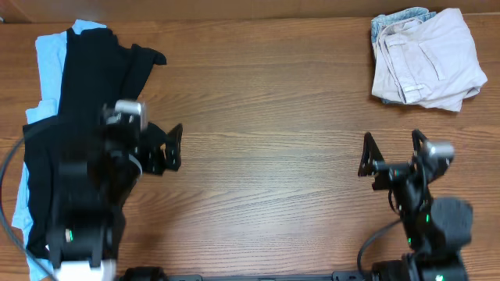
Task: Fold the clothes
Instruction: 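Reach the left gripper to the black shirt on the left pile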
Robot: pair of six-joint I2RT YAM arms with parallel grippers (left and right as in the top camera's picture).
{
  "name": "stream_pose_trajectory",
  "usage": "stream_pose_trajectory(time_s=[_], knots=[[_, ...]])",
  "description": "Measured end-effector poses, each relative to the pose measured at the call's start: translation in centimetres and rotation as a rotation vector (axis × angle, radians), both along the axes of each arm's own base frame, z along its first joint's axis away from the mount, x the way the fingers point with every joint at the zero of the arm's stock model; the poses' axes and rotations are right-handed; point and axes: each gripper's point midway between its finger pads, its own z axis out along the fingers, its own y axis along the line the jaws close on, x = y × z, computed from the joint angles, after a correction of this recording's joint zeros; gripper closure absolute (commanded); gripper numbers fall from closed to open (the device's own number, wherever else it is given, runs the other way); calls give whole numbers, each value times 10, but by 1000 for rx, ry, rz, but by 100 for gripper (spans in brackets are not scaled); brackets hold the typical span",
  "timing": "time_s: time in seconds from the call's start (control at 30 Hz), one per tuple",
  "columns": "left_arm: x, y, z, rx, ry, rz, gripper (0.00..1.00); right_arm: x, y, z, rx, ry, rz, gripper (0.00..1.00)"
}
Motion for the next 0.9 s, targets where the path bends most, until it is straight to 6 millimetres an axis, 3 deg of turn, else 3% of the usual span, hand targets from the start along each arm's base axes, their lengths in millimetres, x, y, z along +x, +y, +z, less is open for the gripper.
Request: stream_pose_trajectory(time_s=[0.17, 0.43, 0.47, 0.53, 0.63, 0.77, 0.9], knots=[[33, -3, -18, 2, 160, -24, 0, 34, 7, -13, -14, 253, 23, 0], [57, -9, -89, -8, 386, -73, 0, 103, 41, -52, 29, 434, 185, 0], [59, -8, -95, 7, 399, -75, 5, 107, 47, -60, 41, 455, 218, 0], [64, 0, -108, 54, 424, -54, 10, 112, 59, -77, 69, 496, 287, 0], [76, 21, -131, 151, 464, 23, 7, 112, 76, -92, 111, 540, 385, 0], [96, 54, -177, 261, 547, 157, 6, 109, 88, -97, 144, 559, 460, 1], [94, 72, -224, 294, 667, 214, 7, 107, 92, -96, 155, 560, 484, 3]])
